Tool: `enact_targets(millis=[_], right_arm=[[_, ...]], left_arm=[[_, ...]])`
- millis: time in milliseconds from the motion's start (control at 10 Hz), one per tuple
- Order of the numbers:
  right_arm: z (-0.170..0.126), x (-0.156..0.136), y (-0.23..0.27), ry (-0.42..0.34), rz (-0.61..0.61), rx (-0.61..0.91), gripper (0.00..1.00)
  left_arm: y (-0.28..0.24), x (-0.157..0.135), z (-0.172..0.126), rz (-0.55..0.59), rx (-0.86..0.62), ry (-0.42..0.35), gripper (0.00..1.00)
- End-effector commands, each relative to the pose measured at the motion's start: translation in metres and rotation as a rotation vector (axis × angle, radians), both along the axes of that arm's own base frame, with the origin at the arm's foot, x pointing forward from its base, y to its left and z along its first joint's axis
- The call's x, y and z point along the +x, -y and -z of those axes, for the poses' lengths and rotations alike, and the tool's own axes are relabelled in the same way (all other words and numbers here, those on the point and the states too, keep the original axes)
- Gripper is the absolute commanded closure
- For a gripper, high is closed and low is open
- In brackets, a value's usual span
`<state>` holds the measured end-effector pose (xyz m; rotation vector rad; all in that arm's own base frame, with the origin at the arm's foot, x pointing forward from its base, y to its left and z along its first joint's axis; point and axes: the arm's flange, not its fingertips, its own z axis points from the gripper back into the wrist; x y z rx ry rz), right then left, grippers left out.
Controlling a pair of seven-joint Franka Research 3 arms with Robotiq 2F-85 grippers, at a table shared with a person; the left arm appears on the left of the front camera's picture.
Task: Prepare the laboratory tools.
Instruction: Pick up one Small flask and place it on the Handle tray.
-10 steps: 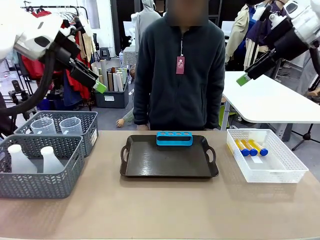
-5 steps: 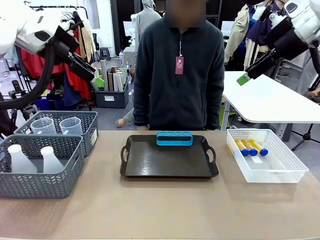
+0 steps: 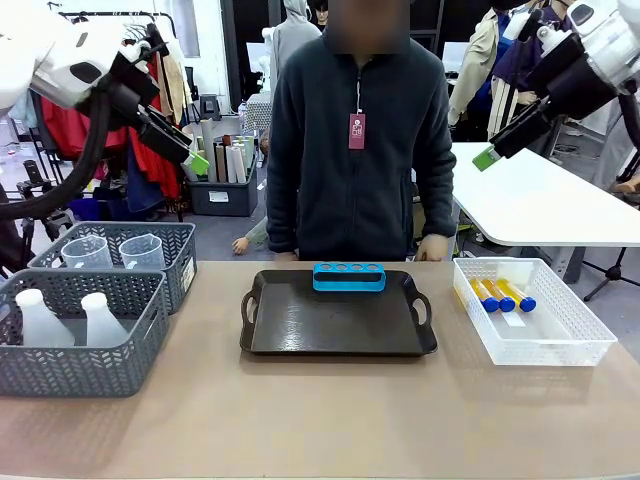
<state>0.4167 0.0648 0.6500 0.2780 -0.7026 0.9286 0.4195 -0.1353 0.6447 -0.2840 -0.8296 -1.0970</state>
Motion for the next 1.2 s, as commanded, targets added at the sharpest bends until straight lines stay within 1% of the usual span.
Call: enact_targets(millis=[0, 600, 700, 900, 1000, 1100], right_arm=[[-0.002, -0.002, 0.001, 0.000, -0.006, 0.009, 0.00], [-0.002, -0.002, 0.001, 0.000, -0.006, 0.009, 0.00], [-0.002, -0.002, 0.001, 0.000, -0.006, 0.009, 0.00], [-0.002, -0.002, 0.001, 0.000, -0.006, 0.009, 0.00], [-0.002, -0.002, 0.001, 0.000, -0.006, 0.009, 0.00], [-0.002, -0.002, 0.001, 0.000, -0.006, 0.009, 0.00]], left_arm=[[-0.001, -0.003, -0.002, 0.004, -0.002, -0.004, 0.00], [0.000, 0.000, 0.000, 0.000, 0.000, 0.000, 0.00], [0.004, -0.004, -0.004, 0.002, -0.001, -0.075, 0.00], [-0.002, -0.007, -0.009, -0.053, 0.113, -0.153, 0.00], [-0.006, -0.011, -0.014, -0.053, 0.120, -0.173, 0.00], [-0.014, -0.016, -0.017, -0.083, 0.169, -0.184, 0.00]])
